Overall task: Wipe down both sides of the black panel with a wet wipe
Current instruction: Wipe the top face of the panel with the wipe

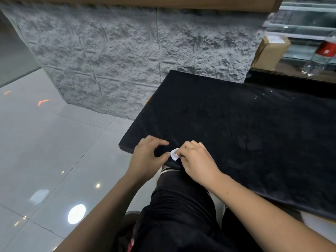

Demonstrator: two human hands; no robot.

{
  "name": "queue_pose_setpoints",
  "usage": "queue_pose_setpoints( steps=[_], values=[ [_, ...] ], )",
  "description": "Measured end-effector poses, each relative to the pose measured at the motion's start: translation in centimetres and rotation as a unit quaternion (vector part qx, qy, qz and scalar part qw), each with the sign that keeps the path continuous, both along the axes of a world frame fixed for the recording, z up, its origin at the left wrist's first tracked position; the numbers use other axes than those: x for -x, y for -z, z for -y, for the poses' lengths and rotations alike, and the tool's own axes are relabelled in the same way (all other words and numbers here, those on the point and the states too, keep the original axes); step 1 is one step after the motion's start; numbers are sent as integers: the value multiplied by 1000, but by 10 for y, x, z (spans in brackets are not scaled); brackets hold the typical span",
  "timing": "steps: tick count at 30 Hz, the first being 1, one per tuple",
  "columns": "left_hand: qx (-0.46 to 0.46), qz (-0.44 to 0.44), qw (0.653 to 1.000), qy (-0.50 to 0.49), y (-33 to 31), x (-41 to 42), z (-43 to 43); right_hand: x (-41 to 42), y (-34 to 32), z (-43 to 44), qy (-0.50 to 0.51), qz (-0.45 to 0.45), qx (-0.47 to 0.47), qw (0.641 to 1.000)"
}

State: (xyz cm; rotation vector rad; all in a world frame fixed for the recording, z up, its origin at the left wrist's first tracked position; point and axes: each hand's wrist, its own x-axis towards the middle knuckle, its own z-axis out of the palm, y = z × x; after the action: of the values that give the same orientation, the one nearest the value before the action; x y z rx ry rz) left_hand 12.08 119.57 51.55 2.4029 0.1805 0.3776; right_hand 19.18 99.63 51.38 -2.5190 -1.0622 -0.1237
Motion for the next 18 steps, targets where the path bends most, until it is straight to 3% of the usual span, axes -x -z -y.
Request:
queue_pose_setpoints(
  steps=[8, 18],
  values=[
    [-60, 4, 995, 79, 6, -15, 57, 6, 3, 40, 76, 11, -13, 997],
    [-68, 62, 994, 53, 14, -25, 109, 5, 10, 67, 131, -56, -90, 986]
  ],
)
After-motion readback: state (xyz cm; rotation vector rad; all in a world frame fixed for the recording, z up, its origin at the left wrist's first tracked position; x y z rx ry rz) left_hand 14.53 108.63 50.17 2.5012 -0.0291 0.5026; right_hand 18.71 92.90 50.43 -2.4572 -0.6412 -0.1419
